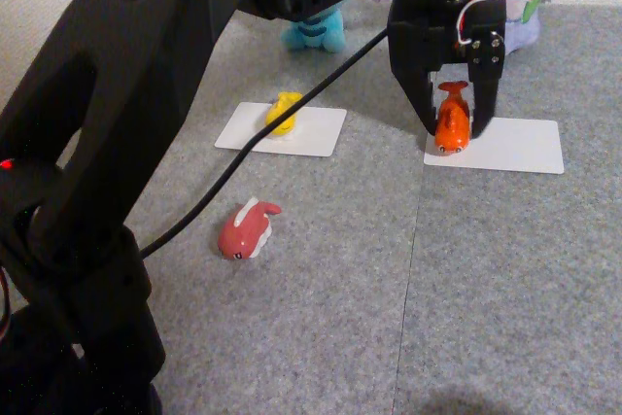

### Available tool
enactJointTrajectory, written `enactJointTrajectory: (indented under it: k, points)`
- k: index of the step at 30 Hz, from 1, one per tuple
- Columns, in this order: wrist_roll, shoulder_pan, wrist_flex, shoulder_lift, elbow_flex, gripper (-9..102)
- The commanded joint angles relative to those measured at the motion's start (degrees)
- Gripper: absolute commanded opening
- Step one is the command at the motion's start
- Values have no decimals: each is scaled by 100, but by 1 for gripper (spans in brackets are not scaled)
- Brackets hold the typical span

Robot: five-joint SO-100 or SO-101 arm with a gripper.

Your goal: Wooper wants to eat egg sudhi, and Goomy wants to eat shrimp sushi

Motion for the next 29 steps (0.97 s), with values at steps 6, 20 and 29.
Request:
enactJointTrajectory:
  k: [6,20,29]
  points:
    - [-9,229,-44,114,-281,28]
    - [457,-62,352,940,-290,36]
    - [492,-360,1758,2619,-193,36]
